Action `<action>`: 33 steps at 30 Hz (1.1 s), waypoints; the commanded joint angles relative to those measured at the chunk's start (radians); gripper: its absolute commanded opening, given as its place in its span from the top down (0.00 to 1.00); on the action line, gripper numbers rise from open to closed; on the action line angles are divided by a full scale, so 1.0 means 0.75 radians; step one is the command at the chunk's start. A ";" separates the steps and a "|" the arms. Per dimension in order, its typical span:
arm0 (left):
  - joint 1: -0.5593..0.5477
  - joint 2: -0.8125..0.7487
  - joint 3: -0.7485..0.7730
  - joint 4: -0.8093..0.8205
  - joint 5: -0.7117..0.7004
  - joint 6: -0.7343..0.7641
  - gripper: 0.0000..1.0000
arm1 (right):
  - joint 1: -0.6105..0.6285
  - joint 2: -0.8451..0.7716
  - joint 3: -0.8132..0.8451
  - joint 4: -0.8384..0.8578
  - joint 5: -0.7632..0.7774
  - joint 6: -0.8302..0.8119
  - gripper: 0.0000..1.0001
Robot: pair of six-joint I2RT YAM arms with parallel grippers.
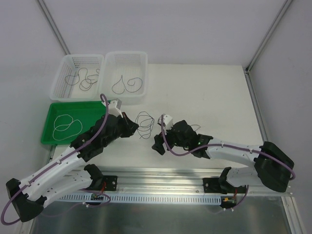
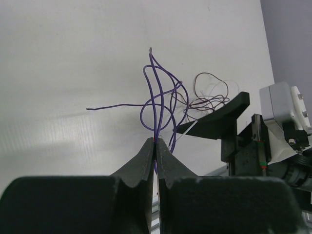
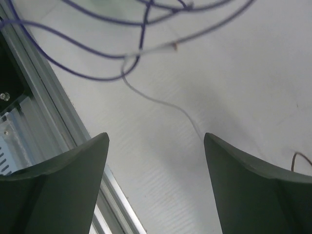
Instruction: Untangle the cables
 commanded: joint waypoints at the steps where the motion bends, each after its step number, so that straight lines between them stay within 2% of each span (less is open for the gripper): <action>1: -0.012 -0.021 0.058 0.006 0.063 -0.034 1.00 | 0.023 0.080 0.117 0.222 -0.064 -0.088 0.17; 7: -0.012 -0.037 0.063 0.006 0.069 -0.046 1.00 | 0.056 0.215 0.224 0.274 -0.105 -0.147 0.16; 11: -0.012 -0.039 0.071 0.006 0.063 -0.046 1.00 | 0.056 0.305 0.261 0.315 -0.138 -0.133 0.23; 14: -0.012 -0.052 0.073 0.004 0.026 -0.028 1.00 | 0.056 0.326 0.242 0.331 -0.154 -0.119 0.49; 15: -0.012 -0.058 0.069 0.002 0.014 -0.017 1.00 | 0.056 0.313 0.228 0.327 -0.150 -0.113 0.75; 17: -0.012 -0.062 0.067 -0.015 -0.039 0.011 1.00 | 0.056 0.279 0.167 0.311 -0.101 -0.106 0.99; 21: -0.010 -0.078 0.063 -0.055 -0.138 0.067 1.00 | 0.036 0.132 0.044 0.182 0.029 -0.086 0.99; 24: -0.010 -0.101 0.054 -0.078 -0.197 0.101 1.00 | -0.072 -0.010 -0.079 0.078 0.122 -0.005 0.99; 30: -0.010 -0.148 0.071 -0.127 -0.287 0.173 1.00 | -0.267 -0.230 -0.099 -0.339 0.375 0.092 0.99; 33: -0.010 -0.166 0.085 -0.154 -0.318 0.193 1.00 | -0.302 -0.308 -0.077 -0.495 0.447 0.145 0.99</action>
